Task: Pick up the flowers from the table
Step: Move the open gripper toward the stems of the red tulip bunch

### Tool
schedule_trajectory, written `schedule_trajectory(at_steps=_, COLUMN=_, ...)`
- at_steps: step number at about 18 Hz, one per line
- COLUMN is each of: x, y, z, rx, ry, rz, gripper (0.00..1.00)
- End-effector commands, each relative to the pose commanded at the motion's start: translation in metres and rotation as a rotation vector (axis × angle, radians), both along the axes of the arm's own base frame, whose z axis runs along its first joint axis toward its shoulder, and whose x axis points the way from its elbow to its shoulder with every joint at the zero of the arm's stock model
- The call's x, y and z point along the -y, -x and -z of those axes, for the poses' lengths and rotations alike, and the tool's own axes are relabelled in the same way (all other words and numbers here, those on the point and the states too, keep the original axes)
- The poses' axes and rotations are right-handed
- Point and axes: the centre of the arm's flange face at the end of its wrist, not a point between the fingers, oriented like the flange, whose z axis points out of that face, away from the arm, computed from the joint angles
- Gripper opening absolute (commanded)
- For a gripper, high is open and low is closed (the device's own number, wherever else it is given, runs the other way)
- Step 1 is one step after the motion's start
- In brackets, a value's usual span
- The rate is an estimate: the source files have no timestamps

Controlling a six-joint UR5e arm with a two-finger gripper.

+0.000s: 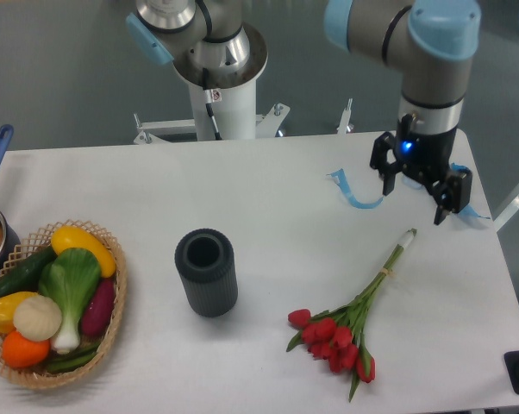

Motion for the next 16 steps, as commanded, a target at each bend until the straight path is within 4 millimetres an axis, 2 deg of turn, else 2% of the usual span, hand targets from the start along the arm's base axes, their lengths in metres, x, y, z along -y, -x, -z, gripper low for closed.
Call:
schedule_trajectory(at_steps=4, x=-0.014, y=0.001, z=0.036, rx=0.064, ry=0.016, rz=-0.063, gripper=1.0)
schedule_trajectory(at_steps=9, x=-0.022, y=0.016, z=0.068, rx=0.102, ry=0.024, rz=-0.113, gripper=1.0)
schedule_trajectory(at_steps=16, x=-0.031, y=0.023, z=0.114, rx=0.135, ry=0.033, rz=-0.118, gripper=1.0)
